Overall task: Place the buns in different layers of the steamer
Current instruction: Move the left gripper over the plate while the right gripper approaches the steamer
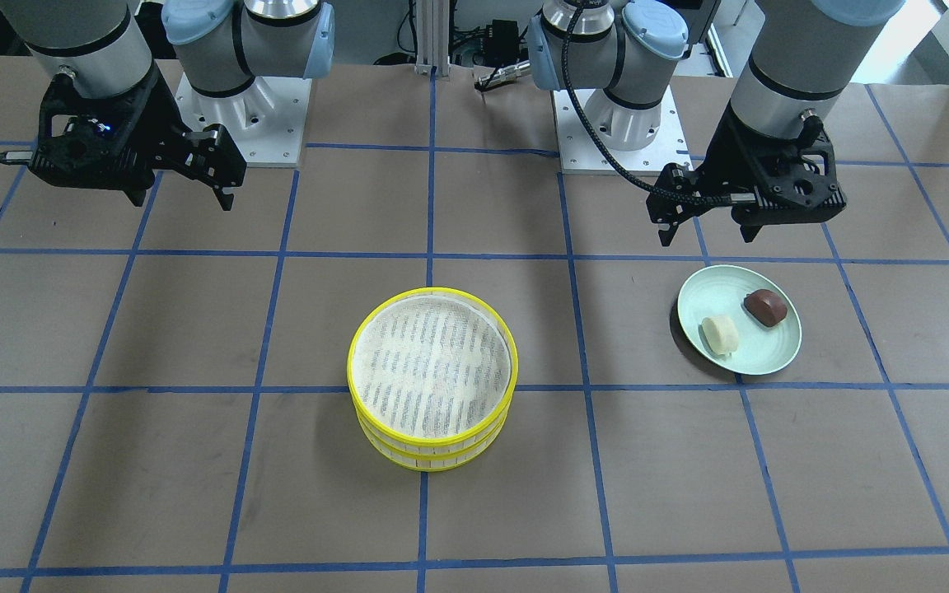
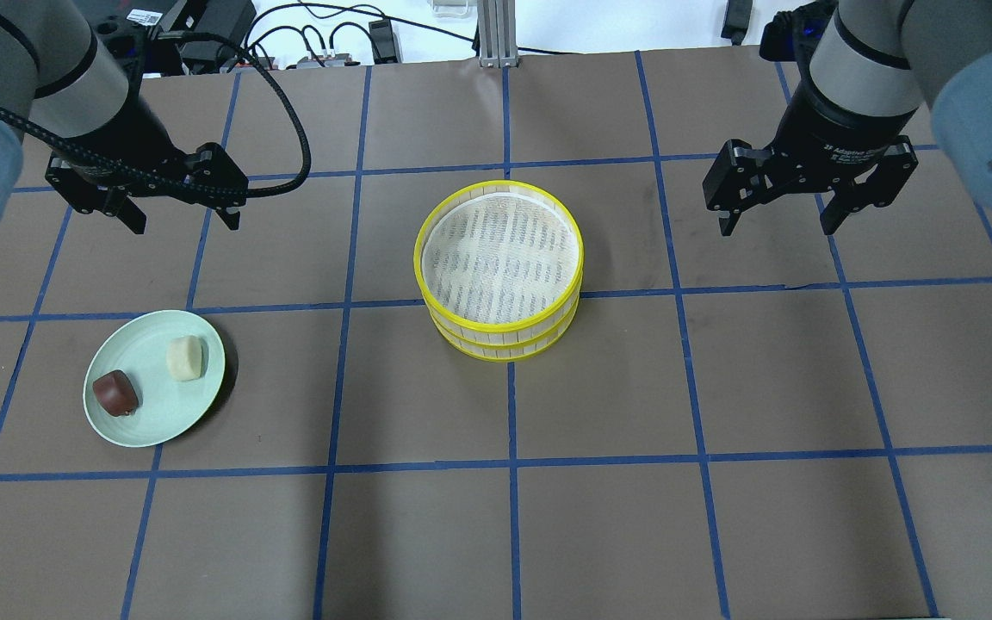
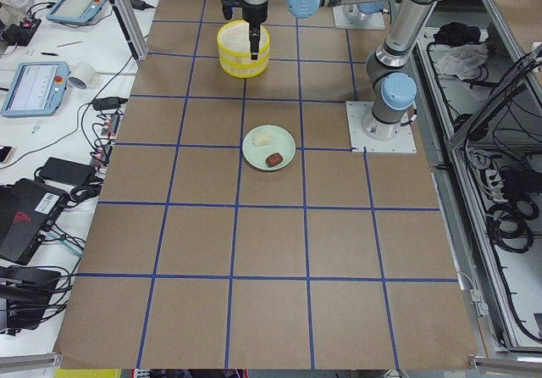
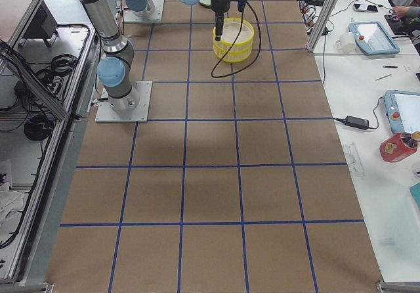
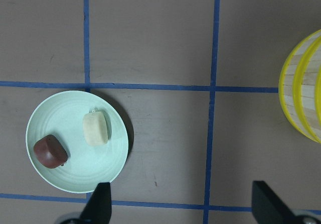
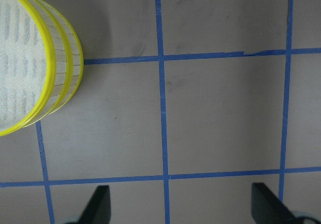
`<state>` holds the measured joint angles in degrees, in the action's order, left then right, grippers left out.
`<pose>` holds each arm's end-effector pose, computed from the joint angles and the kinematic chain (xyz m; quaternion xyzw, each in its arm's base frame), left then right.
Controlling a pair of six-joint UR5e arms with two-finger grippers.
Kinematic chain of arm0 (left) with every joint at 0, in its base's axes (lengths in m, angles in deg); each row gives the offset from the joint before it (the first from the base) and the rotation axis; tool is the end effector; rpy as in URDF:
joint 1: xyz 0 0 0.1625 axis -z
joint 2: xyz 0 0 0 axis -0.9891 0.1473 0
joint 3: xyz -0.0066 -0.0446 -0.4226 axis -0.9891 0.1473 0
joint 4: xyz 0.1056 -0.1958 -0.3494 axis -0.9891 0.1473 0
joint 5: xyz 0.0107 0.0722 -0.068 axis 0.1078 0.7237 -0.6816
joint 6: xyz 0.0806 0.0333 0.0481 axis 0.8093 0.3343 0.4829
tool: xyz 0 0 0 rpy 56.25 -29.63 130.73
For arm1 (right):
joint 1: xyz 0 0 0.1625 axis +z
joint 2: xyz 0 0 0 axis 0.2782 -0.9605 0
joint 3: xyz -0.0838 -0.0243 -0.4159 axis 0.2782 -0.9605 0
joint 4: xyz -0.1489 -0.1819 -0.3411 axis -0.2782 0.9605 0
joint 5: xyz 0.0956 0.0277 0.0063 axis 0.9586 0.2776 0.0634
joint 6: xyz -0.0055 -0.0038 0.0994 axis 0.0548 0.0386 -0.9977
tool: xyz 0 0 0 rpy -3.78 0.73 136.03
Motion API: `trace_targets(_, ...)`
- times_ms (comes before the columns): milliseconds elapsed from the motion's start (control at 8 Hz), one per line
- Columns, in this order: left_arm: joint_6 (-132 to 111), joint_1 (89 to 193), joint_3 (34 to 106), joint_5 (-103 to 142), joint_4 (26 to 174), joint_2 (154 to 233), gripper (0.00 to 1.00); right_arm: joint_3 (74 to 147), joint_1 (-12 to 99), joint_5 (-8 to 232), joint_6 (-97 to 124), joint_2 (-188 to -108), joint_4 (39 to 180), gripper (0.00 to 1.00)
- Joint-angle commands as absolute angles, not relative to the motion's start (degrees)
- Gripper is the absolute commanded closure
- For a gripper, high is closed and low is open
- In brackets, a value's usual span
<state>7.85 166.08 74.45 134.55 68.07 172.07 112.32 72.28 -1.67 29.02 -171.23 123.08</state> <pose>-0.0813 -0.4916 0.4680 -0.0190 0.9992 -0.0191 0.0299 0.1197 -0.4695 0.4741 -0.0210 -0.9997 -0.0144 0.0036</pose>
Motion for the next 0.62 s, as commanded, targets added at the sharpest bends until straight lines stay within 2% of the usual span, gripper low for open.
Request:
trace_targets(0, 7.9, 166.1, 74.4, 134.6, 68.0, 172.2, 0.0, 112.3, 72.4, -1.5, 29.5, -171.3, 122.8, 0.0)
trace_targets(500, 7.9, 165.3, 74.3, 134.4, 68.0, 172.1, 0.0, 112.3, 72.4, -1.6, 29.8, -170.8, 123.0, 0.0)
